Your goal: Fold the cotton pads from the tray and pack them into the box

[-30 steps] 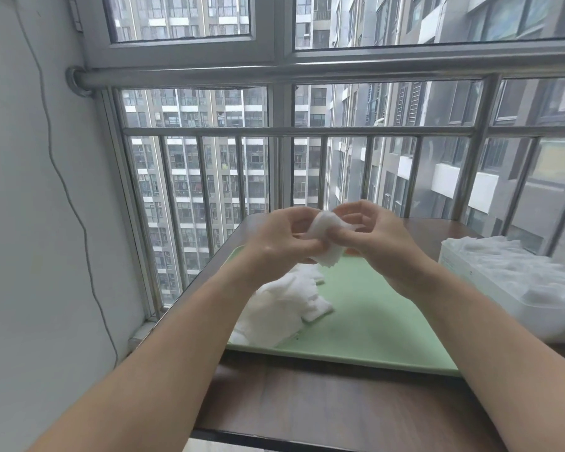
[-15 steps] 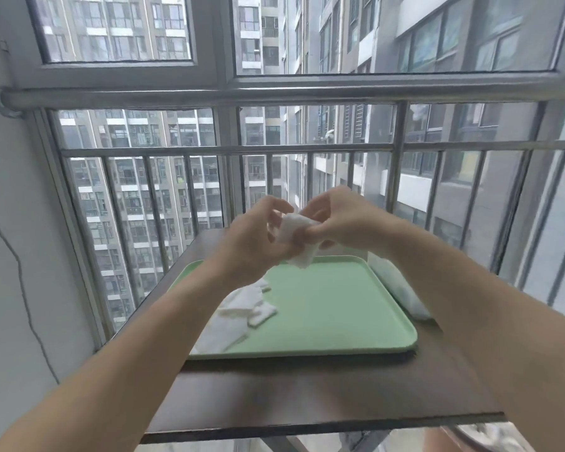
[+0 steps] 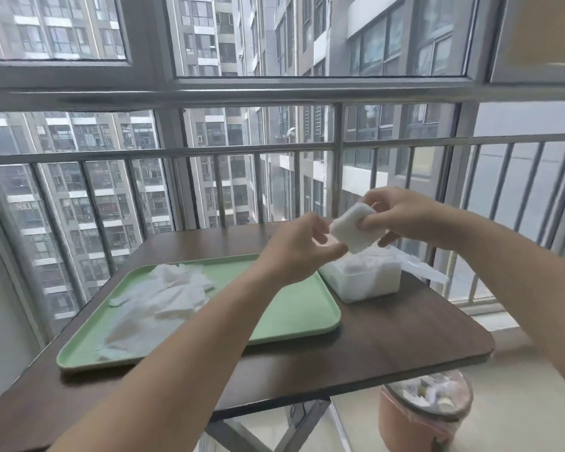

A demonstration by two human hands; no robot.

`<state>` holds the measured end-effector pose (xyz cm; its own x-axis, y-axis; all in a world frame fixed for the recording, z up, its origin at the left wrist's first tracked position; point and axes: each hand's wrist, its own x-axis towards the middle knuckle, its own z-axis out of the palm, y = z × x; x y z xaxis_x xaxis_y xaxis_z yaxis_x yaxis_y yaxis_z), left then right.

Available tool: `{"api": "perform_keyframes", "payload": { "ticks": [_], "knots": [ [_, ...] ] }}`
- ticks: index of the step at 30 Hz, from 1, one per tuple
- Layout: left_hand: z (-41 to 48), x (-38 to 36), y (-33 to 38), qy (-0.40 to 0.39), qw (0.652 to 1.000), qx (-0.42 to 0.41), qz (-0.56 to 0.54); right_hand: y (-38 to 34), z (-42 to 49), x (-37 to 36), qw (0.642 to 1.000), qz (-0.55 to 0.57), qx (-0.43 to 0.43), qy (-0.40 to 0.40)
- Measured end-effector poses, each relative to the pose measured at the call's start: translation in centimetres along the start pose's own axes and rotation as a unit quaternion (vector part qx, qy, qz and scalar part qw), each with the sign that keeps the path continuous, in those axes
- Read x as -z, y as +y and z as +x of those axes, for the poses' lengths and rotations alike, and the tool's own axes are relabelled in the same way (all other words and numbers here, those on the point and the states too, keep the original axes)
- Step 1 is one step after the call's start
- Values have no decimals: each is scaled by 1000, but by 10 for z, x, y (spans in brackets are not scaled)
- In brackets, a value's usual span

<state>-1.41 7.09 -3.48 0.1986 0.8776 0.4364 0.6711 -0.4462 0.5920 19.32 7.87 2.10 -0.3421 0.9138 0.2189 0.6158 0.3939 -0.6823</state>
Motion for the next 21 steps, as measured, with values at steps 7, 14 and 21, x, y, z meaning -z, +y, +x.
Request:
{"api": "perform_keyframes", "payload": {
  "ticks": [7, 14, 21],
  "knots": [
    [37, -32, 9, -118, 983, 8, 142, 30, -3, 24, 999, 24, -24, 15],
    [55, -36, -7, -143, 981, 45, 120, 46, 11, 24, 999, 27, -20, 6],
    [82, -36, 8, -251, 922, 86, 283, 49, 24, 20, 999, 48, -7, -15]
  ]
}}
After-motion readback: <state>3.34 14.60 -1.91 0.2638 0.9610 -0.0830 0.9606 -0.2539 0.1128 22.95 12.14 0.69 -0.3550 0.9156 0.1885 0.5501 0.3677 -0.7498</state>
